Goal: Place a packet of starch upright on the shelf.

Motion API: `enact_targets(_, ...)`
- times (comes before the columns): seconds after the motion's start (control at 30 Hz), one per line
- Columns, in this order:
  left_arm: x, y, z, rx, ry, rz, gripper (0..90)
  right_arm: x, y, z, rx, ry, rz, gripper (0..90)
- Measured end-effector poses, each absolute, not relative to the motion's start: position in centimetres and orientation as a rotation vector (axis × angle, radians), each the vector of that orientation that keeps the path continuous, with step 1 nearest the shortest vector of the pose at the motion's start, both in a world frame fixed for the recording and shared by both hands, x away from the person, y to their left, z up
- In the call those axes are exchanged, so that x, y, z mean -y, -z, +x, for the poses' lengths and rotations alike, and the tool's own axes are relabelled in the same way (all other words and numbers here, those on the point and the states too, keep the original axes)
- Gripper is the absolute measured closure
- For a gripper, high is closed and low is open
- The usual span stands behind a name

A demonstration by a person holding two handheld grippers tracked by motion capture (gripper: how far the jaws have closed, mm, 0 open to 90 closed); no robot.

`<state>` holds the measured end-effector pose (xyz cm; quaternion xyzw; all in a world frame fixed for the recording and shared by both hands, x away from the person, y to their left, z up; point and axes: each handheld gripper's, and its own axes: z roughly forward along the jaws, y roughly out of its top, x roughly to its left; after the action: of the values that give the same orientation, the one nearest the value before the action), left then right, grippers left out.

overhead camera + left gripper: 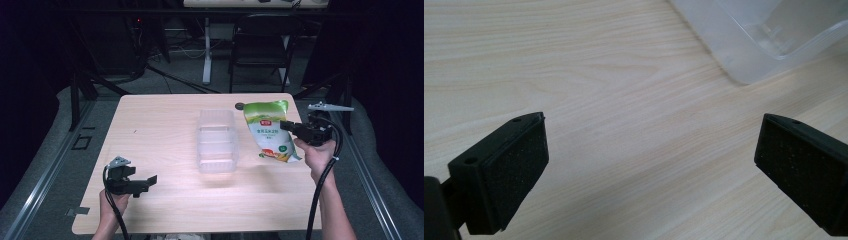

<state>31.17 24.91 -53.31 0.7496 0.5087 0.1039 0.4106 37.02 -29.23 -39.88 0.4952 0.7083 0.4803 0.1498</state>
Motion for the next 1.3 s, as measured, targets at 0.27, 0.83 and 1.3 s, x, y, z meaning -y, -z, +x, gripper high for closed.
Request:
enact_targets(0.27, -24.9, 53.3, 31.2, -1.286, -0.261, 1.882, 1.4, 28.7, 38.8, 37.8, -2.035, -1.385, 1.409, 90.0)
enact_targets(0.83, -24.9, 53.3, 31.2, -1.287, -0.263, 1.882, 1.6, 27.6, 36.8, 39.1, -2.038, -1.408, 1.358, 90.0)
enact_targets(1.3, -25.0, 53.3, 31.2, -1.29, -0.251, 1.891, 1.6, 26.4, 35.6, 40.5, -2.044, -1.409, 1.33, 90.0)
